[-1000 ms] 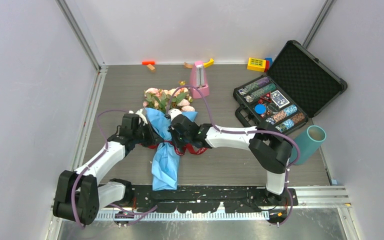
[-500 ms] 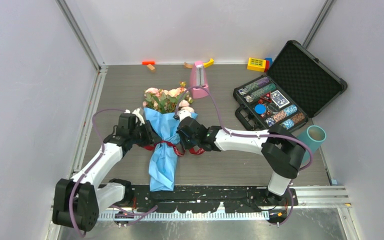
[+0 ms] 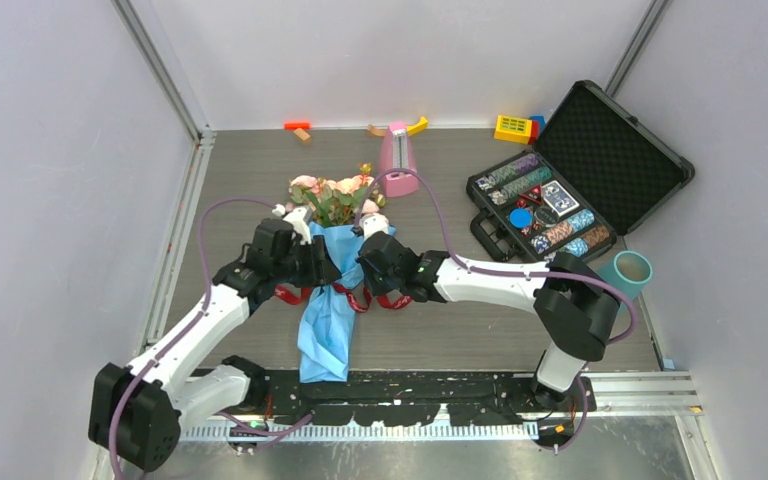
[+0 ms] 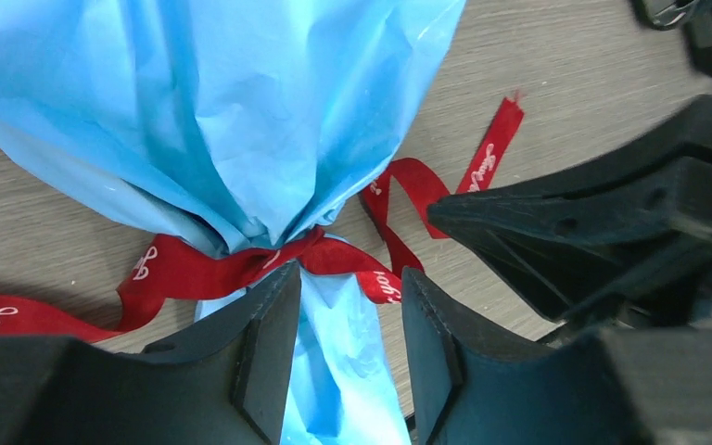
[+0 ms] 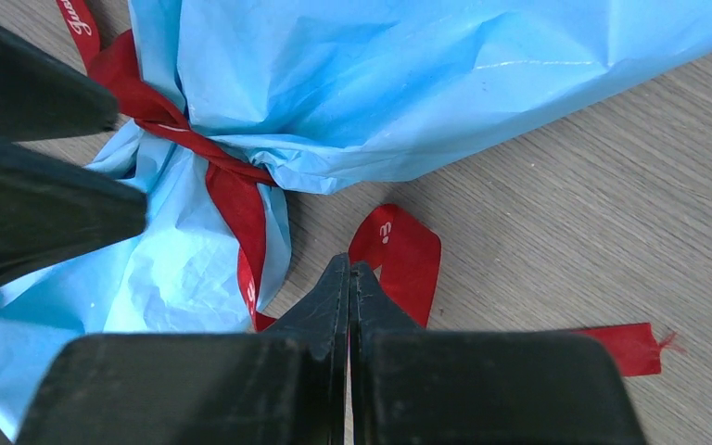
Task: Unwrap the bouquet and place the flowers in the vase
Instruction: Untie the ribbon from the wrapping paper.
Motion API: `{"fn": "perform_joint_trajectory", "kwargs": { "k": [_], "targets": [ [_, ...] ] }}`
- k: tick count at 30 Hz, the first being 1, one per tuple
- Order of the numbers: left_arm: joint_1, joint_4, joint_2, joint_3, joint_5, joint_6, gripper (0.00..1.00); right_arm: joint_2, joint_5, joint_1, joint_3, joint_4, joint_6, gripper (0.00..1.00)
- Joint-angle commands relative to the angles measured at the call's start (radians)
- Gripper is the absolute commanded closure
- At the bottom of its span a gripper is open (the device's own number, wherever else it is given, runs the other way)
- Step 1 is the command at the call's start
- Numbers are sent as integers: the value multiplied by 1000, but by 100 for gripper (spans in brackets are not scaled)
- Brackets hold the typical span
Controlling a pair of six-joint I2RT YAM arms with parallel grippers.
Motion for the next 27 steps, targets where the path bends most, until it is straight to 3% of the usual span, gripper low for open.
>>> {"fn": "perform_joint_trajectory", "kwargs": {
  "k": [1, 6, 23, 27],
  "targets": [
    [-23, -3, 64, 40, -64, 35, 56, -67, 31, 3, -8, 35, 25, 100],
    [-48, -10, 107, 50, -126, 62, 61, -64, 23, 1, -14, 41, 26, 100],
    [-131, -57, 151, 59, -297, 114, 60, -59, 4, 0, -17, 62, 35, 100],
    [-145, -59, 152, 56, -331, 115, 67, -58, 3, 0, -17, 63, 40, 100]
  ]
}}
